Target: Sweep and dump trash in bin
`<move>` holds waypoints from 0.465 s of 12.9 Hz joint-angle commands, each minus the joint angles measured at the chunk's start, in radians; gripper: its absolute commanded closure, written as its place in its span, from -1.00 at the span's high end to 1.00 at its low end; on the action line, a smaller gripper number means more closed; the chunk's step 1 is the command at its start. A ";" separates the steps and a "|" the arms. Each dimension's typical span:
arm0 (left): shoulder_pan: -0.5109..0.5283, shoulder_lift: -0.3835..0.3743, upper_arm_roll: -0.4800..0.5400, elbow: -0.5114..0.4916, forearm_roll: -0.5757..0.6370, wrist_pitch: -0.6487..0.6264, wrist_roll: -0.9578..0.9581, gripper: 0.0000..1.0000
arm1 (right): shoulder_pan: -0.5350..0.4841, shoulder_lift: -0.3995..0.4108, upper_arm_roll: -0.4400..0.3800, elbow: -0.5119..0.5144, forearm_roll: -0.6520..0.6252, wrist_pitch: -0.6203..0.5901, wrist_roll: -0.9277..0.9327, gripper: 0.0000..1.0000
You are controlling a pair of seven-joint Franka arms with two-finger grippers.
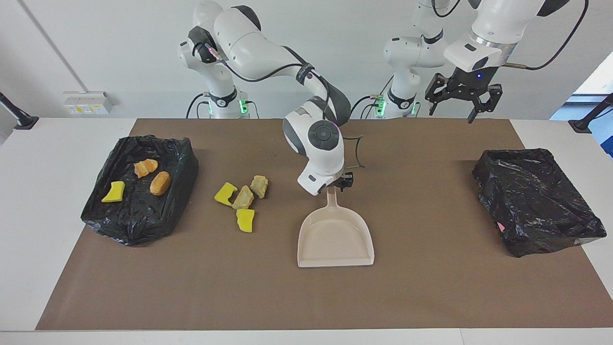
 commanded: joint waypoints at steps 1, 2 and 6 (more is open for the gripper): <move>0.009 0.015 -0.007 0.003 -0.001 0.028 0.022 1.00 | 0.010 -0.060 0.004 -0.013 -0.038 -0.016 -0.016 1.00; 0.014 0.026 -0.007 0.003 0.001 0.052 0.022 1.00 | 0.019 -0.080 0.004 -0.024 -0.047 -0.049 -0.010 1.00; 0.011 0.178 -0.096 0.015 0.091 0.182 -0.028 1.00 | 0.035 -0.204 0.005 -0.150 -0.033 -0.081 0.098 1.00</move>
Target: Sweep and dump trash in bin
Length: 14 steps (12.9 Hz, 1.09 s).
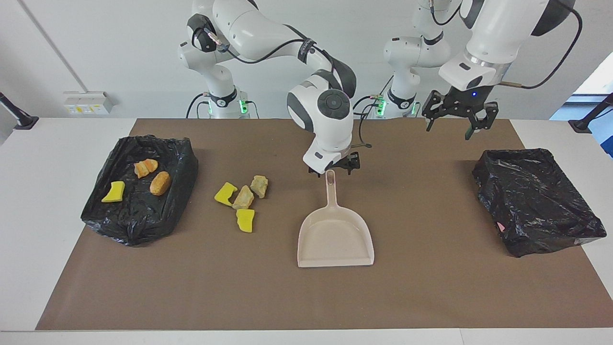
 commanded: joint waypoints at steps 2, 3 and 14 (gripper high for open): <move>0.008 0.149 -0.104 0.050 0.070 0.118 -0.166 1.00 | -0.006 -0.160 0.005 -0.212 0.012 0.009 0.068 1.00; 0.008 0.194 -0.143 0.072 0.082 0.150 -0.234 1.00 | -0.005 -0.185 0.005 -0.254 0.033 0.009 0.120 1.00; -0.050 0.430 -0.302 0.103 0.240 0.278 -0.667 1.00 | 0.172 -0.499 0.005 -0.818 0.259 0.303 0.249 1.00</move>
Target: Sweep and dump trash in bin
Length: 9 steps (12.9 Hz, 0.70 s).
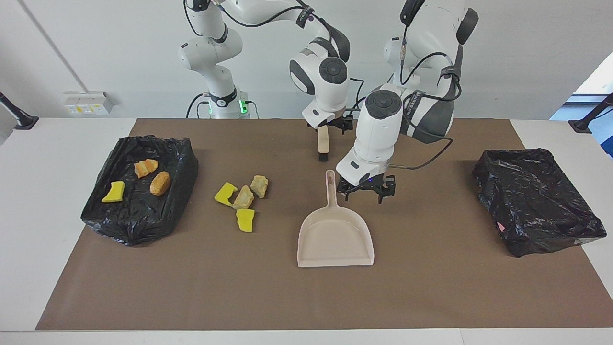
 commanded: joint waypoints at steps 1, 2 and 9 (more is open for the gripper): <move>-0.013 0.014 -0.023 -0.035 0.023 0.059 -0.091 1.00 | 0.056 -0.152 0.000 -0.243 0.063 0.143 0.024 1.00; -0.013 0.015 -0.037 -0.059 0.026 0.082 -0.122 1.00 | 0.073 -0.181 0.000 -0.284 0.073 0.147 0.024 1.00; -0.028 0.025 -0.067 -0.230 0.025 0.210 -0.202 1.00 | 0.196 -0.240 0.000 -0.461 0.133 0.311 0.037 1.00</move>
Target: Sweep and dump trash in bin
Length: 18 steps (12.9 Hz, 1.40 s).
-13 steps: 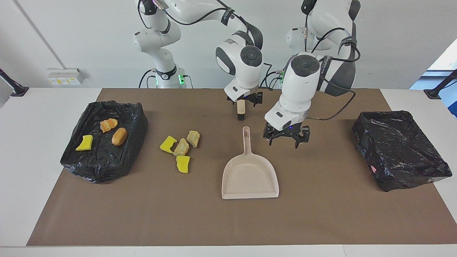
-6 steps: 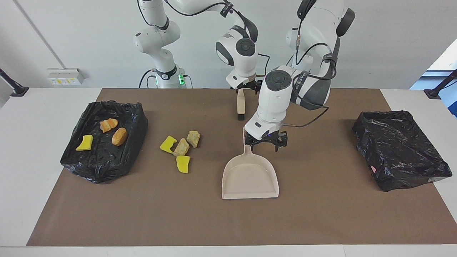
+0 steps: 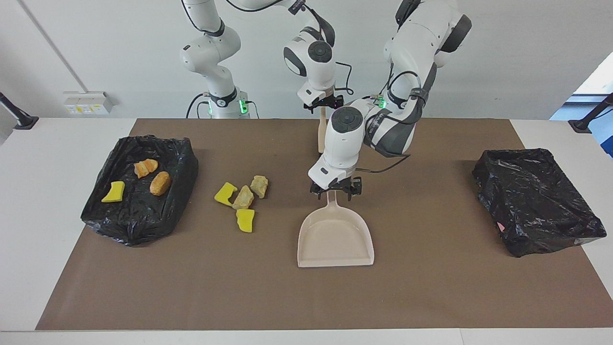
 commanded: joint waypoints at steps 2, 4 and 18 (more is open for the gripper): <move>0.003 -0.012 0.000 -0.052 0.026 0.062 -0.039 1.00 | 0.029 -0.031 -0.001 -0.067 0.023 0.056 0.033 1.00; 0.006 -0.015 0.001 -0.044 0.036 0.057 -0.036 0.94 | 0.036 -0.031 -0.001 -0.069 0.023 0.056 0.045 1.00; 0.052 -0.116 -0.016 -0.038 0.047 -0.108 0.439 -1.00 | -0.051 0.000 -0.010 0.014 0.005 -0.086 -0.096 -1.00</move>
